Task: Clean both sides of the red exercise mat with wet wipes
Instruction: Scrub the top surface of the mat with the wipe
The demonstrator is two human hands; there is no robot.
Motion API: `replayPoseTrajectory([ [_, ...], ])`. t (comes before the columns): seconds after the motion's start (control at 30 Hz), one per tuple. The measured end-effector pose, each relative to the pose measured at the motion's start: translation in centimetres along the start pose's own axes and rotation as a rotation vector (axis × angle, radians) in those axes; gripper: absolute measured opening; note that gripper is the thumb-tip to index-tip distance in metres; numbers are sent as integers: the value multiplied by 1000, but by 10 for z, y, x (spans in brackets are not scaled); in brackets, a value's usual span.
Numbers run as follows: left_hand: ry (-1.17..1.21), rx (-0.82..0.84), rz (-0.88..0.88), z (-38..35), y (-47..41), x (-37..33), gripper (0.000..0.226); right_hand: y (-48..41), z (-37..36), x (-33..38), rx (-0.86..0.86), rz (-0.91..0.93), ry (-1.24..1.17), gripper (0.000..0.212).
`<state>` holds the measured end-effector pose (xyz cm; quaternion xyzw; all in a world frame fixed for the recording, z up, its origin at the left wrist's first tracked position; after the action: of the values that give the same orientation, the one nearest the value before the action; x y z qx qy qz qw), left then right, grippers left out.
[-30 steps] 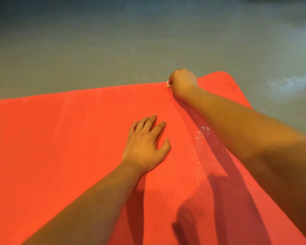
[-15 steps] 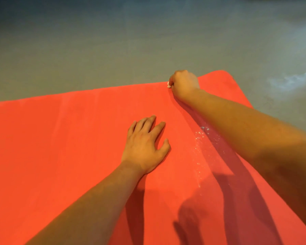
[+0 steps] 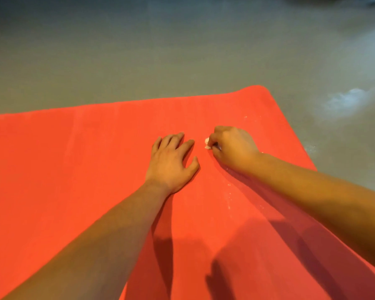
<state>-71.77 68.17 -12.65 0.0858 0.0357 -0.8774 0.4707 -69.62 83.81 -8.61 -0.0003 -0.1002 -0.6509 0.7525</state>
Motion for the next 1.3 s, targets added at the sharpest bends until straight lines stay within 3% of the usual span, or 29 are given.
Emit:
replayPoseTrajectory([
  [0.13, -7, -12, 6, 0, -1, 0, 59, -14, 5, -6, 11, 7, -3, 22],
  [0.33, -3, -28, -11, 0, -2, 1, 57, -65, 11, -17, 12, -150, 6, 27],
  [0.77, -35, 6, 35, -1, -2, -1, 56, 148, -29, 49, 69, 221, 7, 6],
  [1.07, -163, 281, 90, -3, -4, -20, 54, 74, -10, 34, 126, -43, 62, 24],
  [1.3, -129, 327, 60, -1, 50, -36, 50, 193, -37, 76, 176, 152, -37, 16],
])
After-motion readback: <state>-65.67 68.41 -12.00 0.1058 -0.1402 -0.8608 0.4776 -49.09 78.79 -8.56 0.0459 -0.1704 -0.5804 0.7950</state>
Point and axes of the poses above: each hand's wrist, its own y-axis away from the middle knuckle, its own z-axis out of the back of the hand, x = y × z, the point moved 8 cm from there along -y, towards the middle knuckle, and after that the axes turned 15 degrees about x, right-handed, at the moved point
